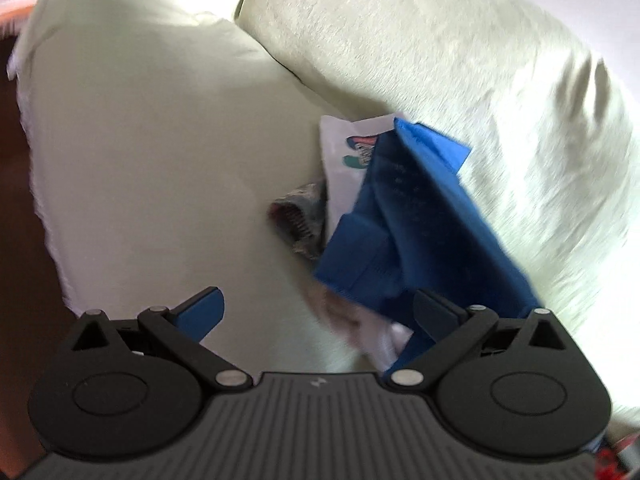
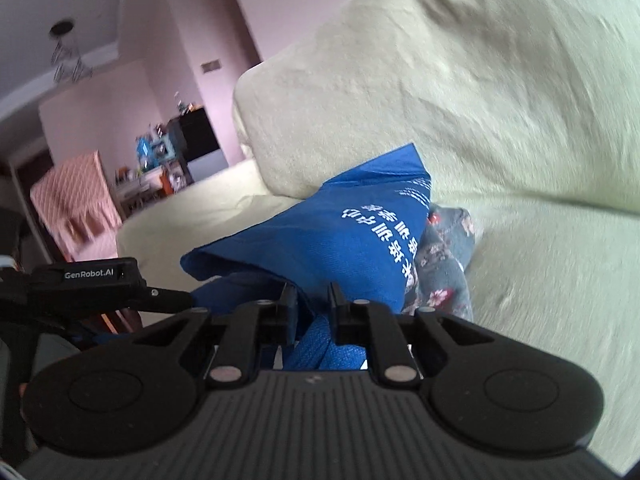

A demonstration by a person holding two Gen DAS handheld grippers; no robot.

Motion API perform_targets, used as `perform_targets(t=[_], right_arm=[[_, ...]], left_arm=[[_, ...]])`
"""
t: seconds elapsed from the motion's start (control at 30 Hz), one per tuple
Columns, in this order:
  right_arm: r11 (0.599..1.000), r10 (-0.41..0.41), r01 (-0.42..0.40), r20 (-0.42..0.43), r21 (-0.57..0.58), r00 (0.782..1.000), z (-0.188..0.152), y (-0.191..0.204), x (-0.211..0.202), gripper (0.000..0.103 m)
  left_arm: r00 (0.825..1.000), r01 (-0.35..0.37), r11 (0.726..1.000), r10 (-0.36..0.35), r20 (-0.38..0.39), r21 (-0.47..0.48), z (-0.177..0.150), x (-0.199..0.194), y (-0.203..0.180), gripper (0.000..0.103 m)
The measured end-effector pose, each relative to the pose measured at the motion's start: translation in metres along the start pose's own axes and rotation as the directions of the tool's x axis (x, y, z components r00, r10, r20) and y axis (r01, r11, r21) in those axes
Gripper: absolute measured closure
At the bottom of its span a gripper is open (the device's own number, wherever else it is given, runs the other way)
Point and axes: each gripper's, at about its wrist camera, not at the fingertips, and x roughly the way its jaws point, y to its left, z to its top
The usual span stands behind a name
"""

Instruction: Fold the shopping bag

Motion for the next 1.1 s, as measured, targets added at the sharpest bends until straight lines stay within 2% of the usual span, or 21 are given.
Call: perform_targets(t=[0.1, 0.17, 0.2, 0.23, 0.3, 0.37, 0.43, 0.47, 0.53, 0.57, 0.6, 0.67, 0.7, 0.73, 0.77, 0.8, 0.83, 0.93, 1.0, 1.1], right_arm=[[1.0, -0.008, 0.008, -0.006, 0.014, 1.0, -0.002, -0.005, 0.001, 0.09], [1.0, -0.016, 0.016, -0.006, 0.006, 1.0, -0.003, -0.005, 0.001, 0.09], [1.0, -0.018, 0.018, -0.006, 0.0, 1.0, -0.004, -0.005, 0.0, 0.09], [1.0, -0.021, 0.021, -0.004, -0.003, 1.0, -0.004, -0.005, 0.001, 0.089], [0.999, -0.031, 0.031, -0.002, -0.019, 1.0, -0.003, -0.004, 0.003, 0.088], [0.998, -0.051, 0.051, 0.006, -0.047, 0.999, -0.002, -0.001, 0.003, 0.087], [0.989, -0.081, 0.082, 0.012, -0.12, 0.997, -0.002, 0.007, 0.005, 0.073], [0.975, -0.103, 0.105, 0.022, -0.195, 0.994, -0.004, 0.015, 0.006, 0.069], [0.917, -0.142, 0.151, 0.051, -0.369, 0.989, -0.008, 0.035, 0.01, 0.066], [0.879, -0.153, 0.166, 0.066, -0.447, 0.986, -0.011, 0.045, 0.013, 0.066], [0.837, -0.159, 0.18, 0.084, -0.517, 0.984, -0.015, 0.054, 0.017, 0.064], [0.78, -0.167, 0.199, 0.109, -0.594, 0.98, -0.02, 0.066, 0.024, 0.062], [0.741, -0.173, 0.213, 0.126, -0.636, 0.977, -0.024, 0.072, 0.028, 0.065], [0.7, -0.178, 0.228, 0.143, -0.677, 0.974, -0.028, 0.079, 0.032, 0.081], [0.679, -0.194, 0.243, 0.15, -0.693, 0.969, -0.029, 0.082, 0.035, 0.094], [0.685, -0.207, 0.258, 0.158, -0.681, 0.966, -0.027, 0.082, 0.036, 0.1], [0.702, -0.21, 0.268, 0.168, -0.659, 0.963, -0.024, 0.081, 0.033, 0.1], [0.818, -0.225, 0.303, 0.213, -0.49, 0.951, 0.0, 0.064, 0.0, 0.102], [0.879, -0.244, 0.32, 0.242, -0.354, 0.939, 0.017, 0.051, -0.028, 0.103], [0.929, -0.292, 0.336, 0.251, -0.155, 0.923, 0.033, 0.024, -0.084, 0.103]], left_arm=[[0.998, 0.062, 0.992, -0.063, -0.006, -0.108, 0.006, 0.013, 0.011, 0.002], [0.994, 0.103, 0.986, -0.108, -0.03, -0.132, 0.008, 0.024, 0.012, 0.004], [0.99, 0.125, 0.982, -0.133, -0.043, -0.143, 0.008, 0.03, 0.012, 0.012], [0.987, 0.14, 0.981, -0.15, -0.065, -0.134, 0.008, 0.037, 0.009, 0.025], [0.983, 0.15, 0.982, -0.16, -0.089, -0.112, 0.005, 0.044, 0.003, 0.039], [0.987, 0.131, 0.988, -0.138, -0.085, -0.087, -0.001, 0.045, -0.001, 0.049], [0.989, 0.124, 0.99, -0.129, -0.07, -0.071, -0.004, 0.039, -0.001, 0.065], [0.99, 0.12, 0.991, -0.124, -0.062, -0.058, -0.005, 0.036, -0.001, 0.067], [0.993, 0.108, 0.994, -0.109, -0.05, -0.021, -0.006, 0.03, -0.006, 0.081], [0.995, 0.094, 0.995, -0.094, -0.04, 0.019, -0.007, 0.026, -0.011, 0.081], [0.996, 0.086, 0.995, -0.084, -0.029, 0.054, -0.007, 0.023, -0.016, 0.086], [0.997, 0.074, 0.991, -0.074, -0.008, 0.109, -0.008, 0.017, -0.025, 0.089], [0.997, 0.072, 0.989, -0.072, -0.003, 0.127, -0.008, 0.014, -0.029, 0.091], [0.997, 0.071, 0.988, -0.072, 0.0, 0.14, -0.007, 0.01, -0.032, 0.093], [0.997, 0.071, 0.986, -0.072, 0.002, 0.149, -0.007, 0.007, -0.034, 0.094], [0.998, 0.068, 0.985, -0.07, 0.006, 0.16, -0.007, 0.003, -0.038, 0.095], [0.998, 0.063, 0.983, -0.067, 0.014, 0.172, -0.007, -0.002, -0.042, 0.095], [0.996, 0.059, 0.968, -0.072, 0.044, 0.245, -0.018, -0.023, -0.066, 0.098], [0.993, 0.098, 0.946, -0.115, 0.036, 0.308, -0.034, -0.041, -0.09, 0.098], [0.984, 0.162, 0.905, -0.18, 0.01, 0.394, -0.069, -0.07, -0.123, 0.098]])
